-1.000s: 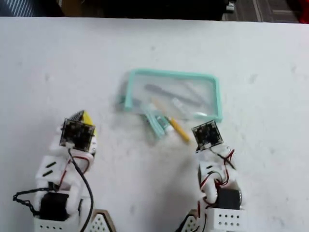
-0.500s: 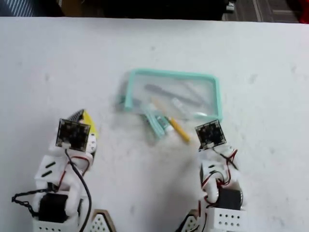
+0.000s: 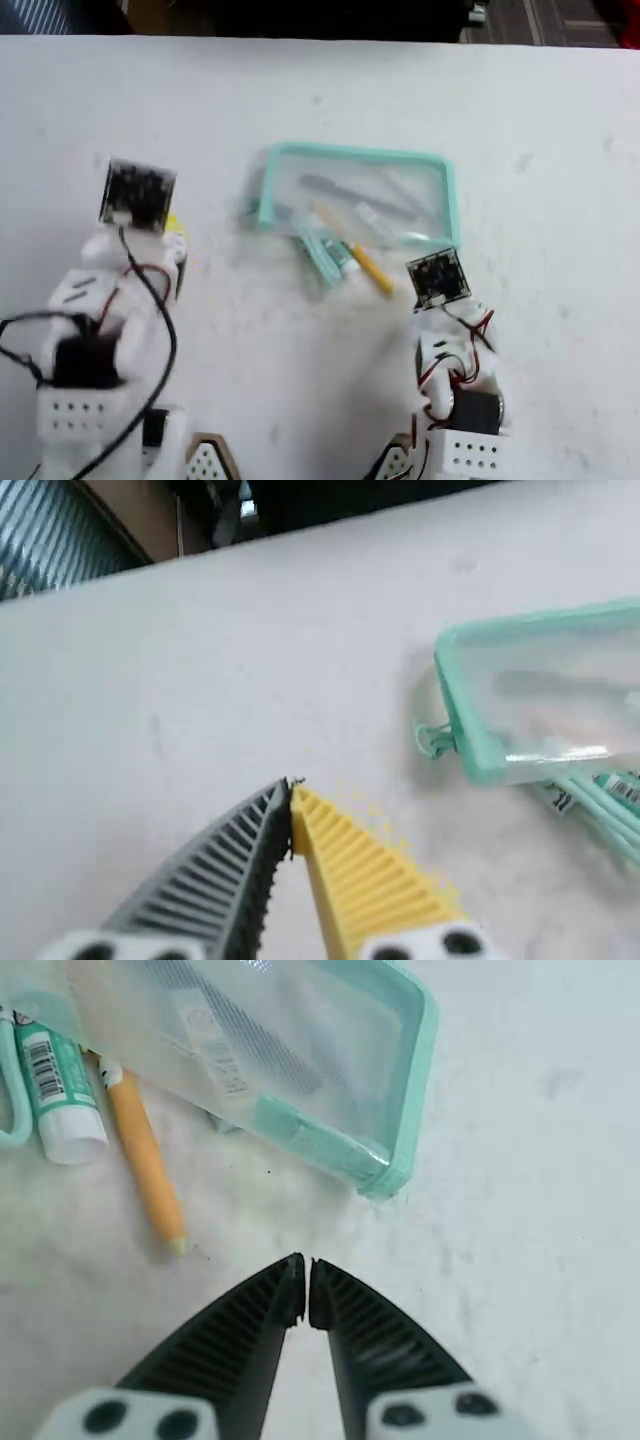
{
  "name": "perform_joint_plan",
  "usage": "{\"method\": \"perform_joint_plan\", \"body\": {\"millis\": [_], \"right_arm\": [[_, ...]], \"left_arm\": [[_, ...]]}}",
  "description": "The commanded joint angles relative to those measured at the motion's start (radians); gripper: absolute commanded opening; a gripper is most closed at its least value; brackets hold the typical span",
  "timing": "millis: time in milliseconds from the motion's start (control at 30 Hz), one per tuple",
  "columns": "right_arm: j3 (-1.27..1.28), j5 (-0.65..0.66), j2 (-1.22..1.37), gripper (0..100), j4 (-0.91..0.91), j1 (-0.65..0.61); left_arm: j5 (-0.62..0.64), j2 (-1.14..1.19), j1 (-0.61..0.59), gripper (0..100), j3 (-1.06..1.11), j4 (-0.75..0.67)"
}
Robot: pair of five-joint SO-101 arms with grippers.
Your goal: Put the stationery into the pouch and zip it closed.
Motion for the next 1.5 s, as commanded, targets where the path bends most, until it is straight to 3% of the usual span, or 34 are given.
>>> {"method": "perform_joint_plan", "body": {"millis": [0,167,400,667,800,900,1267,1467], "right_arm": [[0.008,0.008,-0.01,1.9,-0.01,0.008],[0.008,0.009,-0.012,1.9,0.005,0.004],[0.008,0.009,-0.012,1.9,0.002,0.004],[0.003,0.14,-0.013,2.0,0.047,-0.085],[-0.066,0.198,-0.012,8.2,0.093,-0.101],[-0.161,0.196,-0.01,12.4,0.12,-0.134],[-0.502,0.196,0.012,12.6,0.323,-0.381],[-0.729,0.13,0.328,12.6,0.36,-0.432]], "left_arm": [[0.012,0.142,-0.044,2,-0.06,0.0],[0.017,0.153,-0.048,2,0.124,-0.153],[0.249,0.159,-0.188,2,0.299,-0.436],[0.25,0.153,-0.156,2,0.384,-0.446],[0.252,0.153,-0.156,2,0.397,-0.446],[0.252,0.153,-0.156,2,0.404,-0.448],[0.245,0.153,-0.059,2,0.427,-0.446],[0.245,0.153,-0.058,2,0.427,-0.445]]}}
